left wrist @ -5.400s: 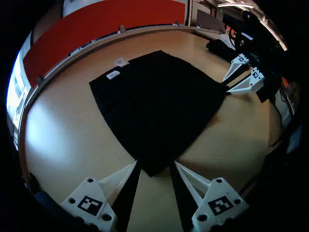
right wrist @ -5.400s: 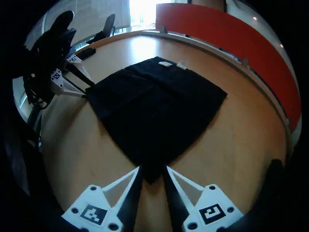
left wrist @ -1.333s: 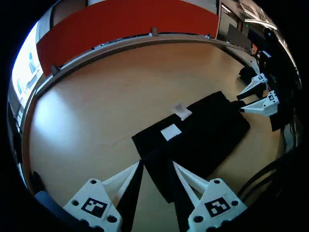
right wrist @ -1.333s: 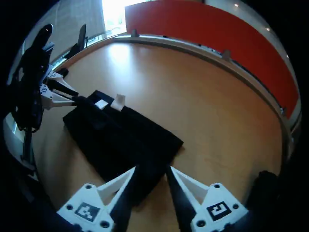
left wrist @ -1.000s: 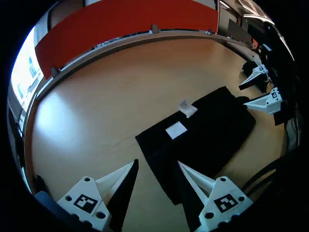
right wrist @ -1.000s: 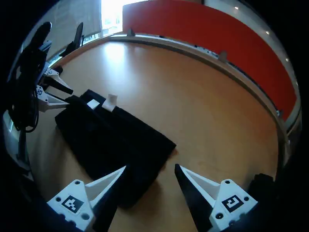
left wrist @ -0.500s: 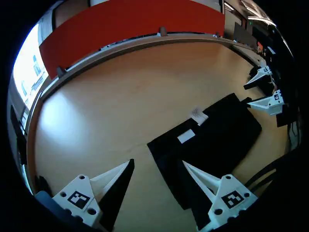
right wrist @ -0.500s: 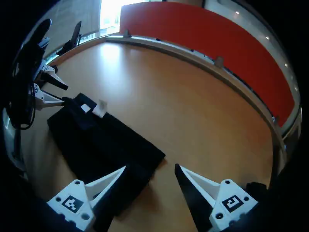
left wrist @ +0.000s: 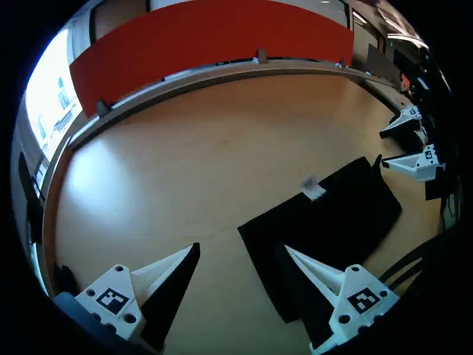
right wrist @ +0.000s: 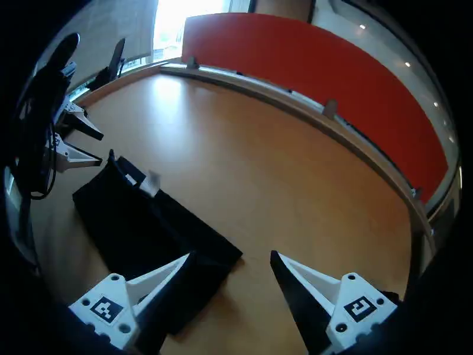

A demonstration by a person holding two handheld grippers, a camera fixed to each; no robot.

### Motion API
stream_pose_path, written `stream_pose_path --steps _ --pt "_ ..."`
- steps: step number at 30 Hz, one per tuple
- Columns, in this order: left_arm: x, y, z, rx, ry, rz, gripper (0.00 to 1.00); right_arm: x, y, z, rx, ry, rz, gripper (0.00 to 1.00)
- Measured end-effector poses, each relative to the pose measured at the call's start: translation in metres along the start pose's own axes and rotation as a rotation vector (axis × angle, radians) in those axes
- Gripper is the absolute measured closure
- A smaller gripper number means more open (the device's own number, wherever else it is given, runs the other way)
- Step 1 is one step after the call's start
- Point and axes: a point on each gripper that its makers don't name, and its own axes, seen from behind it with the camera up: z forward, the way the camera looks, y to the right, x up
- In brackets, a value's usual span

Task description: Fold towel

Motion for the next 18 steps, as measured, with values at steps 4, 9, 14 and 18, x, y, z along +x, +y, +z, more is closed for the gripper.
stream_pose_path --steps 4,9,14,18 --pt "-0.003 0.001 -0.005 -0.001 -0.001 -0.014 0.06 -0.001 -0.004 -0.004 0.002 0.003 -0.003 0.04" --pt "-0.009 0.006 -0.013 -0.01 -0.003 -0.031 0.06 -0.007 -0.014 -0.011 0.013 0.004 0.013 0.04" --pt "-0.019 0.014 -0.022 -0.018 -0.006 -0.045 0.06 -0.015 -0.028 -0.022 0.026 0.01 0.039 0.04" --pt "-0.029 0.021 -0.03 -0.023 -0.012 -0.05 0.06 -0.024 -0.036 -0.03 0.032 0.009 0.057 0.04"
